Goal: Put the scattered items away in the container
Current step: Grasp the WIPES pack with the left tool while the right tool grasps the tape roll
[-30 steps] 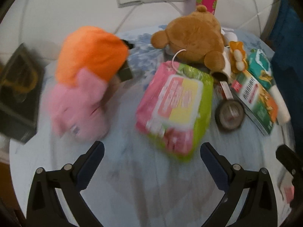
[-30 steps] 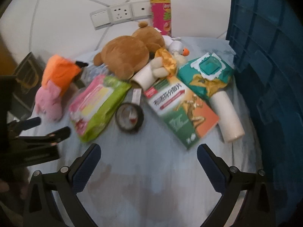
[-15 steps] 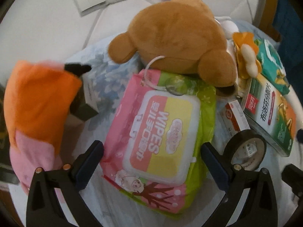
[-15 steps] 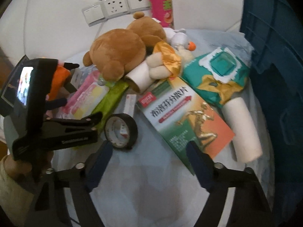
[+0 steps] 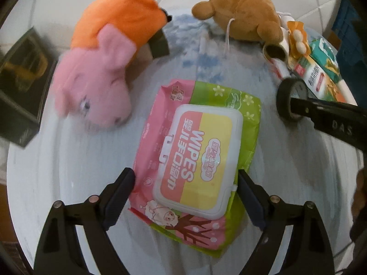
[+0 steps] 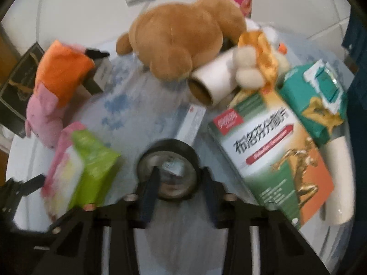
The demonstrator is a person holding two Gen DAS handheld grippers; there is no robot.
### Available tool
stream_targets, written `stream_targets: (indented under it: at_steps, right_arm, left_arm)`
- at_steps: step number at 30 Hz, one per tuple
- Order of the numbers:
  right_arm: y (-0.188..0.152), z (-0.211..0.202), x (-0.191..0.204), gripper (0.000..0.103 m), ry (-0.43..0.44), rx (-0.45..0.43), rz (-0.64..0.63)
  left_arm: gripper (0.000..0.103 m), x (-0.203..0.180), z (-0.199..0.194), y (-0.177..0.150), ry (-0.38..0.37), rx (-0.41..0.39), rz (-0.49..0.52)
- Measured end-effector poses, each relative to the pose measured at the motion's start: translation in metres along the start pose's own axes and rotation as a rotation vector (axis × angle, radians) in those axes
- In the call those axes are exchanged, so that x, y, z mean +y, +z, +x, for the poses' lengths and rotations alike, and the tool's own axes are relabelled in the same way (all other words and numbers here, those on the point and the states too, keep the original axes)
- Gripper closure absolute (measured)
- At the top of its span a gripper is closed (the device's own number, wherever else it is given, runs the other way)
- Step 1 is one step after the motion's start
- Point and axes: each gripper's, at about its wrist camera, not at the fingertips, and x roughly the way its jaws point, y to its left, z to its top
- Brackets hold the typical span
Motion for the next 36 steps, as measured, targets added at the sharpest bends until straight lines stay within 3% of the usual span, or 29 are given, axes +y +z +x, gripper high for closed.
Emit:
stream_targets:
  at_steps: [3, 8, 10, 11, 13, 15, 16, 22, 23, 25, 33, 36]
  right_arm:
    - [-0.014, -0.010, 0.000, 0.089, 0.023, 0.019, -0.007]
    - [-0.044, -0.023, 0.000, 0.089, 0.051, 0.080, -0.021]
    - [-0.054, -0.029, 0.000, 0.082, 0.049, 0.083, -0.030]
    - [-0.055, -0.031, 0.000, 0.073, 0.045, 0.076, -0.027]
    - [-0.056, -0.036, 0.000, 0.039, 0.044, 0.060, -0.020]
    - [-0.054, -0.043, 0.003, 0.015, 0.051, 0.039, -0.026]
    - [-0.054, -0.048, 0.005, 0.013, 0.050, 0.030, -0.033]
    - [-0.058, -0.059, 0.007, 0.015, 0.041, 0.017, -0.041]
    - [-0.059, -0.055, 0.009, 0.017, 0.042, 0.026, -0.047]
    - [-0.063, -0.047, 0.016, 0.031, 0.061, 0.046, -0.059]
    - [-0.070, -0.012, 0.037, 0.031, 0.055, 0.083, -0.110]
    - [-0.067, -0.012, 0.046, 0.044, 0.021, 0.071, -0.155]
  left_arm:
    - [0.014, 0.000, -0.006, -0.021, 0.000, 0.018, -0.010]
    - [0.014, 0.002, -0.016, -0.050, -0.006, 0.038, -0.019]
    - [0.011, 0.001, -0.015, -0.053, 0.000, 0.035, -0.017]
    - [0.010, 0.002, -0.015, -0.053, 0.002, 0.034, -0.017]
    - [0.009, 0.003, -0.014, -0.050, 0.006, 0.032, -0.019]
    - [0.008, 0.003, -0.013, -0.048, 0.018, 0.026, -0.016]
    - [0.008, 0.003, -0.013, -0.048, 0.020, 0.022, -0.013]
    - [0.008, 0.005, -0.008, -0.048, 0.008, 0.020, -0.019]
    - [0.008, 0.006, -0.006, -0.047, 0.004, 0.023, -0.025]
    - [0.005, 0.008, -0.001, -0.046, -0.003, 0.027, -0.036]
    - [0.000, 0.014, 0.011, -0.050, -0.063, 0.018, -0.060]
    - [0.009, 0.014, 0.009, -0.052, -0.083, 0.004, -0.060]
